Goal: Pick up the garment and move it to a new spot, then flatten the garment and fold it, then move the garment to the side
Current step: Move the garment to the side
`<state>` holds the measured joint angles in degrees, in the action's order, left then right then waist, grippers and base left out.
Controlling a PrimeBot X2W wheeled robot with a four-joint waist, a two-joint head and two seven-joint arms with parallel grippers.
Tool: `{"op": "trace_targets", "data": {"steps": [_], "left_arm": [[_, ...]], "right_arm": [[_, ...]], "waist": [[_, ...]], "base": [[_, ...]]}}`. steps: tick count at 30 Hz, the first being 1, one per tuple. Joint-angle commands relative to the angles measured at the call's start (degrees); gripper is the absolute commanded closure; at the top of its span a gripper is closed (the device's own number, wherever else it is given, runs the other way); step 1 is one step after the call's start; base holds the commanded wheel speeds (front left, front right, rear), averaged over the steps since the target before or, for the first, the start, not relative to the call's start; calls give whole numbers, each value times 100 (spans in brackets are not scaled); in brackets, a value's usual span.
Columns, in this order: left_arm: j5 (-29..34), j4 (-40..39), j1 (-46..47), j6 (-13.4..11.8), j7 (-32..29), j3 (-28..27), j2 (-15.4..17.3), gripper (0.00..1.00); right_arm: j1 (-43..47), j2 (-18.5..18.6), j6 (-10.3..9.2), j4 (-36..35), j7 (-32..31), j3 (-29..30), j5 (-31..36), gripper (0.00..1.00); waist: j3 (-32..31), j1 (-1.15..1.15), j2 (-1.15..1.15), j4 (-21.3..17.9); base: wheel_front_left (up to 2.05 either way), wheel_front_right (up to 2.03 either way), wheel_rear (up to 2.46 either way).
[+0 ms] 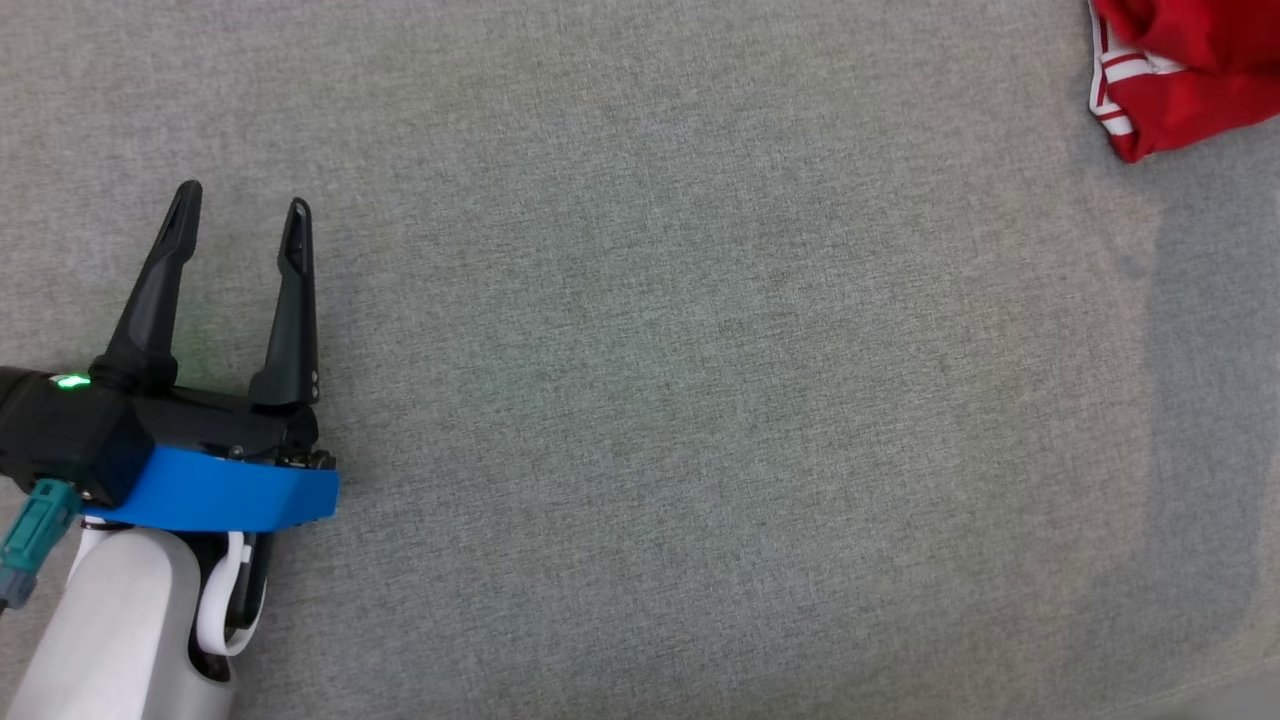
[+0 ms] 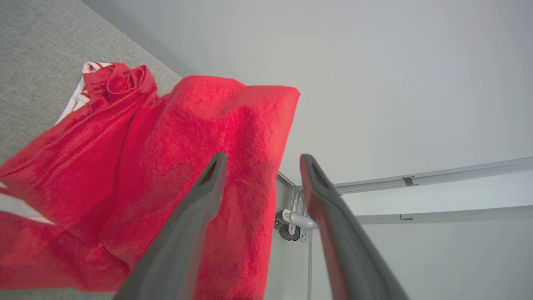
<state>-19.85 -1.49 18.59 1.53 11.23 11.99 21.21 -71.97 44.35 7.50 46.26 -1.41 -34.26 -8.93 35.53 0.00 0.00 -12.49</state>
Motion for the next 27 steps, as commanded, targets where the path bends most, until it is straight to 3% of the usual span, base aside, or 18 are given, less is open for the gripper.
{"op": "trace_targets", "data": {"steps": [1, 6, 13, 17, 23, 27], "left_arm": [[-24, 106, -93, -17, 21, 33, -17, 0], [-84, 209, -133, -23, 118, 63, -112, 0], [-193, 598, -355, 19, 304, 101, -356, 0], [-290, 872, -708, 23, 366, 59, -549, 0], [-341, 1075, -1157, 19, 395, -22, -706, 0], [-336, 1073, -1487, 8, 396, -155, -813, 0]], "right_arm": [[159, -122, -2, 31, 110, 84, 128, 0], [404, -266, -2, 82, 297, 246, 247, 0], [1188, -770, -1, 65, 998, 1041, -147, 0], [2125, -1196, -1, -229, 1360, 1386, -432, 0], [3281, -1543, 0, -749, 1518, 1702, -712, 0], [4297, -1885, -1, -1265, 1559, 2282, -840, 0]], "waist": [[-101, 0, 0, 49], [-357, 0, 0, 154], [-1156, 0, 0, 448], [-1840, 0, 0, 671], [-2478, 0, 0, 867], [-2870, 0, 0, 1025]], "base": [[0, 0, 0], [0, 0, 0], [0, 0, 0], [0, 0, 0], [0, 0, 0], [0, 0, 0]]}}
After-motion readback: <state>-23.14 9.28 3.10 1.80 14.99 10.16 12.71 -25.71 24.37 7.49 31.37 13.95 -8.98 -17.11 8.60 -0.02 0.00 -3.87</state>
